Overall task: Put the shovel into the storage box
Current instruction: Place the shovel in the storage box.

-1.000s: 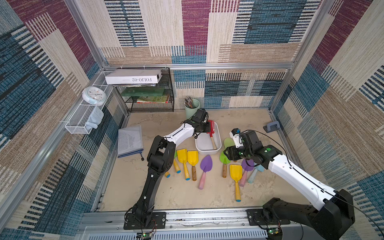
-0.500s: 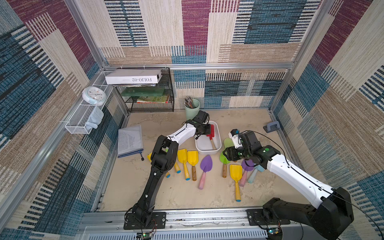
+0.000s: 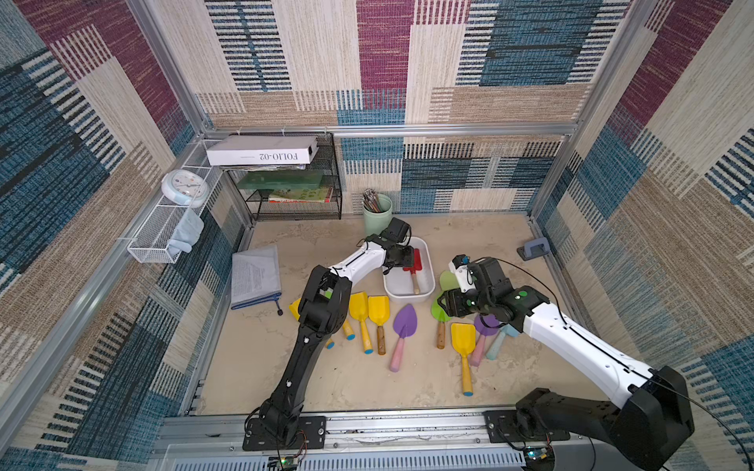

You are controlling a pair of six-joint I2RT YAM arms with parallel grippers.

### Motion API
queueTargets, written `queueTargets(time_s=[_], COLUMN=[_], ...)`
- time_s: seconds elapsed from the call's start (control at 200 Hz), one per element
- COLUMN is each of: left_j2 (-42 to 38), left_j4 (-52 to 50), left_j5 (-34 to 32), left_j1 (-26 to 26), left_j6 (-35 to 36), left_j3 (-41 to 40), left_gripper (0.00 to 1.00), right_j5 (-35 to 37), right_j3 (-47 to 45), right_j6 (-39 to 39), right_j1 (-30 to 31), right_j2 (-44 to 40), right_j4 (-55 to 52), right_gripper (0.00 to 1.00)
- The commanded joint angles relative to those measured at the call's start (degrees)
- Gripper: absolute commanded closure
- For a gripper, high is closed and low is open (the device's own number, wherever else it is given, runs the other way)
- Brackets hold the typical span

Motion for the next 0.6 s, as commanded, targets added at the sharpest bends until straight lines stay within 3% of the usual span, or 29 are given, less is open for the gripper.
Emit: queueTargets(time_s=[0.0, 0.19, 0.591], left_j2=[-2.71, -8.37, -24.15], left_j4=[0.0, 0.47, 7.4], left_j5=[-0.99, -0.67, 3.94], left_j1=[-0.2, -0.53, -1.08], left_j6=[1.11, 1.64, 0.72], left_j3=[-0.1, -2.21, -16.95], left_gripper=[0.41, 0.37, 0.33], right_j5=[4.74, 11.61, 9.59], right_j3=[0.55, 0.62, 2.33], right_j6=[1.49, 1.12, -2.29], right_j1=[-0.06, -1.6, -7.32], right_j2=[0.39, 4.86, 18.33], right_j4=[-0.91, -3.33, -2.72], right_gripper=[0.35, 0.36, 0.43])
